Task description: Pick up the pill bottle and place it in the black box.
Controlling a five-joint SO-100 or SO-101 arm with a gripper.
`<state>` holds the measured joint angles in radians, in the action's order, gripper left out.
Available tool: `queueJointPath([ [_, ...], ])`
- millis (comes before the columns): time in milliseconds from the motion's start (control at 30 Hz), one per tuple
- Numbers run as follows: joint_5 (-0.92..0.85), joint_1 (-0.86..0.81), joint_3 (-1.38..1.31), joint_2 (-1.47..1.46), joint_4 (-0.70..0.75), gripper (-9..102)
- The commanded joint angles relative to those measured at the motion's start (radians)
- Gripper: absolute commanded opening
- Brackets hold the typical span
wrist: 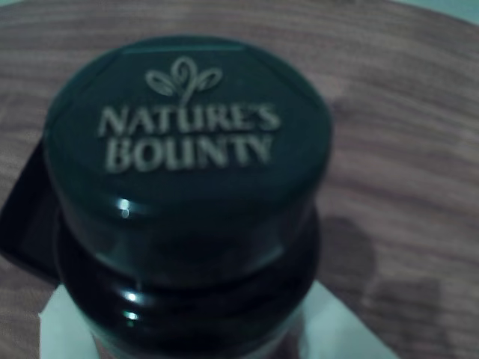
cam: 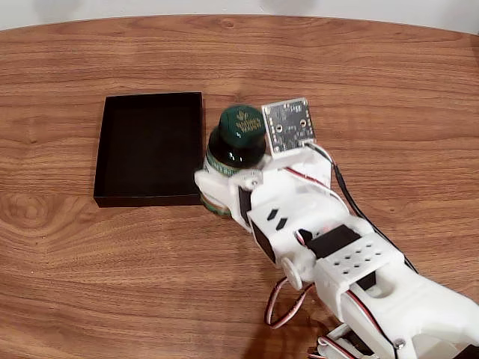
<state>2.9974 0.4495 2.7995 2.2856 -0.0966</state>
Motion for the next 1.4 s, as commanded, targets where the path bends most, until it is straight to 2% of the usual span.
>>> queueJointPath([
  [0,0.008,0.034,-0.201,-0.023,0.008,17],
  [233,0.017,0.063,-0.374,-0.121,0.064,16],
  [433,0.064,0.074,-0.469,-0.23,0.046,16],
  [900,0.15,0.075,-0.535,-0.571,-0.278,16],
  [1367,0.189,0.095,-0.629,-0.776,-0.456,16],
])
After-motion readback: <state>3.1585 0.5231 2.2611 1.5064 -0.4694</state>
